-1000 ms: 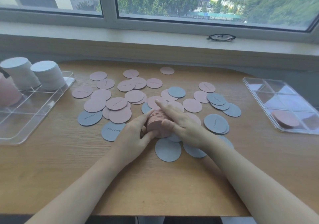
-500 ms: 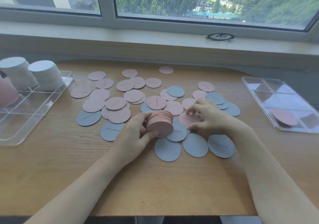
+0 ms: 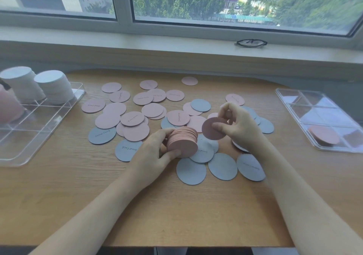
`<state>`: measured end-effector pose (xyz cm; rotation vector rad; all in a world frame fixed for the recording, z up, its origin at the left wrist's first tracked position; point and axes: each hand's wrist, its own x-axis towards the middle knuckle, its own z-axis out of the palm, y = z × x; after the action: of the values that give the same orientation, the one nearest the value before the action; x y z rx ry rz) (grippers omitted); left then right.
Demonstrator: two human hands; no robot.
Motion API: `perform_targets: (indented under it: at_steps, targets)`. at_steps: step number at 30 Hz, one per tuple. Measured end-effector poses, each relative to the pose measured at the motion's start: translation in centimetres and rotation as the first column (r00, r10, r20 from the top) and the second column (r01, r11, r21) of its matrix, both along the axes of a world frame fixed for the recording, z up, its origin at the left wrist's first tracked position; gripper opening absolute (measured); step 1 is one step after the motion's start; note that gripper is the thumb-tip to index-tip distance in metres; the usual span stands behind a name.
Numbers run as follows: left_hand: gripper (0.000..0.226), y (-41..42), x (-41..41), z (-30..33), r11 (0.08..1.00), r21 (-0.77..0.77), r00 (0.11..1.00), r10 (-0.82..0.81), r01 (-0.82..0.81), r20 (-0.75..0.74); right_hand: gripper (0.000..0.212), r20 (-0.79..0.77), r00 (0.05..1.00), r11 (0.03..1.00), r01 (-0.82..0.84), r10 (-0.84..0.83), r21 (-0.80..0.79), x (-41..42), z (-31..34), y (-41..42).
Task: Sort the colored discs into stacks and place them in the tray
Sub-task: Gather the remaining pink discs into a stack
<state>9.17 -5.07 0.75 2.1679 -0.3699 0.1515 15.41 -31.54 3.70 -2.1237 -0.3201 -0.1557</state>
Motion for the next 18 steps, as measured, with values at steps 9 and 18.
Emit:
perform_targets:
  at_steps: [9,18]
  targets:
    - [0.054,0.0,-0.1,0.0,0.998,-0.057,0.999,0.033,-0.034,-0.010,0.008,-0.042,0.975,0.940,-0.198,0.217,0.278,-1.5,-0.7,3.7]
    - [0.043,-0.2,-0.3,0.4,0.998,-0.068,0.999,0.002,-0.004,-0.035,0.024,-0.062,0.947,0.949,-0.313,0.315,0.036,-1.4,-1.3,4.2]
